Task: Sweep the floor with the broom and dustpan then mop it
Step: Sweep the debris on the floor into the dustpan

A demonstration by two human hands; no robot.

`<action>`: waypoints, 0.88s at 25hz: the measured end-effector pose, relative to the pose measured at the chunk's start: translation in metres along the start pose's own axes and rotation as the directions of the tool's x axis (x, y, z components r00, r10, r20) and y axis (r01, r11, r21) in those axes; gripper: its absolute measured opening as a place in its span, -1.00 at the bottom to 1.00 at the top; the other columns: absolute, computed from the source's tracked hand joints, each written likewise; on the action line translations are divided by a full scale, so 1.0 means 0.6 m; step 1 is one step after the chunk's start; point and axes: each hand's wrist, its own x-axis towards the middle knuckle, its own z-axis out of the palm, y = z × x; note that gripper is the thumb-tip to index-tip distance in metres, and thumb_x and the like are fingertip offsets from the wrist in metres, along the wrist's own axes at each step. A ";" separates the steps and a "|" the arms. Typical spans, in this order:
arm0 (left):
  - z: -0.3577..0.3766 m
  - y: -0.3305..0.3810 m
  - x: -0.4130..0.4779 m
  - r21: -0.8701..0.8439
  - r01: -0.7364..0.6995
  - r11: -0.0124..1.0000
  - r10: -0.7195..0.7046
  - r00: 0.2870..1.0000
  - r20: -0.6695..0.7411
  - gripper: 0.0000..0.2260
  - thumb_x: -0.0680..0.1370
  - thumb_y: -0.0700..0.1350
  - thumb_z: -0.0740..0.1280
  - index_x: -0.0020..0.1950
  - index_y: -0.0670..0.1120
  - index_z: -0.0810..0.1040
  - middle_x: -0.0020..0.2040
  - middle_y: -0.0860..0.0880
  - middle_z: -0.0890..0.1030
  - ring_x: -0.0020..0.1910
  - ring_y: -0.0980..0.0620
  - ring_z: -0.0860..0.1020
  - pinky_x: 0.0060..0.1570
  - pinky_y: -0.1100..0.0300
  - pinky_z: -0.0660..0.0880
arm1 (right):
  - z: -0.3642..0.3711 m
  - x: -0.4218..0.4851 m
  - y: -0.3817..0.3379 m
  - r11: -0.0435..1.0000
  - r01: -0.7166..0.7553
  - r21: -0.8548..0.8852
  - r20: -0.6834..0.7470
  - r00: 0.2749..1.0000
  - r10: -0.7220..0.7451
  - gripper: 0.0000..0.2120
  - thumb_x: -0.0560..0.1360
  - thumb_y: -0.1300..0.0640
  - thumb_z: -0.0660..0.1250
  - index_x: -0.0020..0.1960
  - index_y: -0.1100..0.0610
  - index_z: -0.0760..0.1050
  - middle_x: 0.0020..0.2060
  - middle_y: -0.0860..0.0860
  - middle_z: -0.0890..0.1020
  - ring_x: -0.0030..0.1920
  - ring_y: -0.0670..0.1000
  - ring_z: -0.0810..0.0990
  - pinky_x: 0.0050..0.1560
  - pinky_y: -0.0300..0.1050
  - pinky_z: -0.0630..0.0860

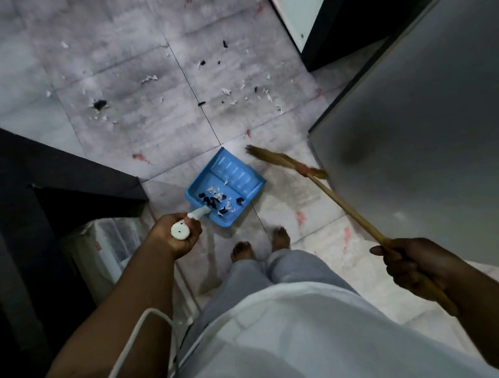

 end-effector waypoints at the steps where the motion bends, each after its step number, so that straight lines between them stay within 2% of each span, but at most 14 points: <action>1: 0.012 0.005 -0.005 0.004 -0.019 1.000 0.019 1.000 0.001 -0.76 0.64 -0.17 0.10 0.09 -0.37 0.34 -0.47 -0.11 0.39 -0.63 0.08 0.41 -0.62 0.35 0.42 | 0.007 0.005 -0.016 1.000 0.010 0.020 0.015 1.000 -0.011 -0.81 0.63 0.16 0.08 0.00 0.24 0.41 -0.53 -0.02 0.30 -0.65 -0.12 0.20 -0.70 -0.30 0.14; 6: 0.094 0.049 -0.011 0.026 -0.066 0.998 0.066 0.998 -0.010 -0.79 0.64 -0.17 0.08 -0.02 -0.33 0.35 -0.48 -0.11 0.39 -0.64 0.09 0.40 -0.65 0.34 0.41 | 0.046 0.049 -0.112 0.991 0.004 0.131 0.056 0.998 -0.011 -0.75 0.66 0.11 0.04 -0.06 0.22 0.40 -0.54 -0.03 0.28 -0.66 -0.13 0.19 -0.70 -0.30 0.16; 10: 0.176 0.106 -0.003 0.045 -0.058 0.997 0.060 0.997 -0.054 -0.79 0.63 -0.14 0.09 -0.03 -0.29 0.36 -0.48 -0.10 0.38 -0.64 0.09 0.40 -0.66 0.35 0.40 | 0.063 0.106 -0.241 0.987 -0.048 0.154 0.067 0.997 0.038 -0.73 0.65 0.12 0.04 -0.08 0.24 0.40 -0.57 -0.03 0.29 -0.69 -0.13 0.19 -0.70 -0.36 0.15; 13: 0.241 0.144 0.015 0.058 -0.040 0.997 0.046 0.994 -0.101 -0.77 0.64 -0.13 0.09 -0.01 -0.29 0.36 -0.49 -0.08 0.39 -0.63 0.10 0.40 -0.66 0.34 0.40 | 0.072 0.150 -0.350 0.991 -0.097 0.094 0.056 0.994 0.092 -0.74 0.65 0.12 0.03 -0.07 0.23 0.40 -0.59 -0.03 0.32 -0.69 -0.12 0.22 -0.71 -0.36 0.17; 17: 0.298 0.172 0.031 0.053 -0.034 0.998 0.040 0.994 -0.106 -0.81 0.62 -0.14 0.11 0.03 -0.27 0.38 -0.47 -0.07 0.40 -0.63 0.11 0.40 -0.65 0.34 0.41 | 0.107 0.214 -0.473 0.991 -0.114 -0.073 0.033 0.993 0.117 -0.75 0.64 0.14 0.01 -0.06 0.22 0.40 -0.59 -0.03 0.31 -0.69 -0.12 0.22 -0.71 -0.35 0.19; 19: 0.317 0.178 0.032 0.040 -0.038 0.998 0.041 0.995 -0.085 -0.81 0.51 -0.20 0.18 0.08 -0.26 0.39 -0.47 -0.06 0.39 -0.62 0.12 0.40 -0.65 0.36 0.40 | 0.128 0.241 -0.525 0.983 -0.099 -0.156 0.018 0.995 0.103 -0.75 0.63 0.15 0.01 -0.06 0.22 0.41 -0.58 -0.03 0.32 -0.68 -0.13 0.23 -0.70 -0.35 0.20; 22: 0.335 0.196 0.029 0.009 -0.044 0.999 0.045 0.995 -0.087 -0.70 0.37 -0.26 0.28 0.09 -0.26 0.41 -0.46 -0.05 0.38 -0.61 0.12 0.40 -0.63 0.39 0.39 | 0.156 0.271 -0.595 0.968 -0.029 -0.249 0.019 0.999 0.035 -0.72 0.63 0.14 0.00 -0.12 0.20 0.40 -0.58 -0.03 0.34 -0.68 -0.13 0.23 -0.70 -0.34 0.20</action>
